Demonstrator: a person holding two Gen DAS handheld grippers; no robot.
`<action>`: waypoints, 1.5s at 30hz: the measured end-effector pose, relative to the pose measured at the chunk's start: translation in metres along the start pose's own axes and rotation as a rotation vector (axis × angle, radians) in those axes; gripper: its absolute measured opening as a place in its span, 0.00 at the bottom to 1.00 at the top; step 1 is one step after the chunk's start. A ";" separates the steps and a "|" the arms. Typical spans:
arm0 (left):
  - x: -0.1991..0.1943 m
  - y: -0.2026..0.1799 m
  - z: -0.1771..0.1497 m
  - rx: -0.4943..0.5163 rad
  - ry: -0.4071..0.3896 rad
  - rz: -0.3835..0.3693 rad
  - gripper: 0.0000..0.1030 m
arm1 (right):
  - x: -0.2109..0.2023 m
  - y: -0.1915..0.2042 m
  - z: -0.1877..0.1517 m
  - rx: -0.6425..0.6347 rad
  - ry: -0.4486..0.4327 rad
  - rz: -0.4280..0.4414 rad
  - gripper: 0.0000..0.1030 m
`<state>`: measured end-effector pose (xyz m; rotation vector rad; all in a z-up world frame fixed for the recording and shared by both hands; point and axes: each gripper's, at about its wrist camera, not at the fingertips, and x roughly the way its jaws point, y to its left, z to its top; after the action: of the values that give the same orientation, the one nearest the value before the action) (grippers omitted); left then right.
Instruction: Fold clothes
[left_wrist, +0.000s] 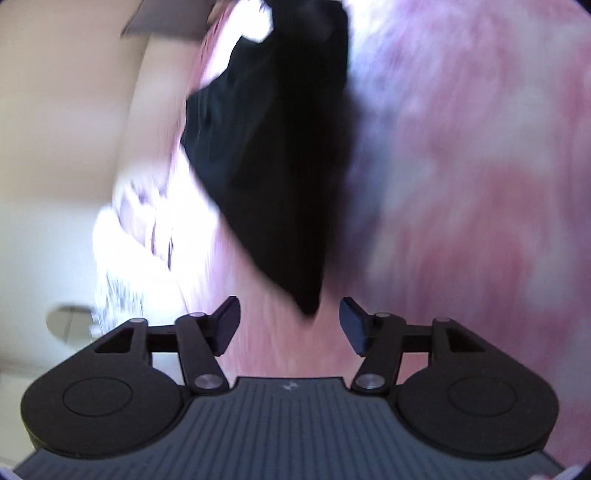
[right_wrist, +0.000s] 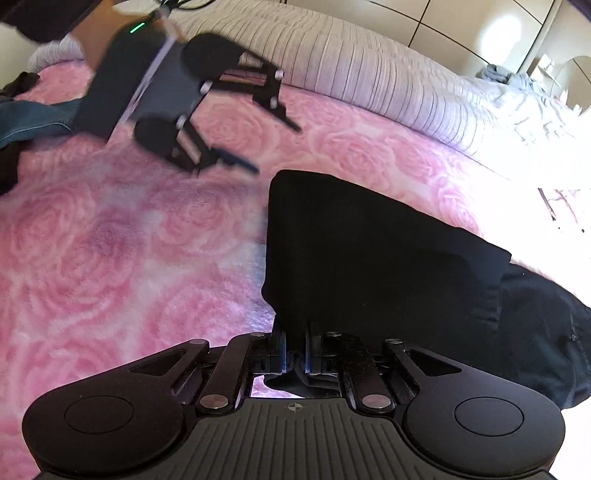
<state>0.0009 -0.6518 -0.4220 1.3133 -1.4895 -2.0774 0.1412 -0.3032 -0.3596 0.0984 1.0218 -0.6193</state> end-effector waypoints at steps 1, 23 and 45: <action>0.006 -0.005 0.006 0.027 -0.008 0.000 0.56 | -0.003 -0.001 0.000 0.002 -0.001 0.003 0.07; -0.033 0.103 0.045 -0.143 0.146 -0.269 0.09 | -0.088 -0.011 0.025 -0.031 -0.018 0.135 0.07; 0.071 0.192 0.011 -0.781 0.180 -0.424 0.35 | -0.027 -0.203 -0.112 1.138 -0.065 0.066 0.52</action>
<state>-0.0998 -0.7759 -0.2934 1.4736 -0.2454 -2.3226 -0.0613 -0.4194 -0.3554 1.0935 0.4933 -1.0712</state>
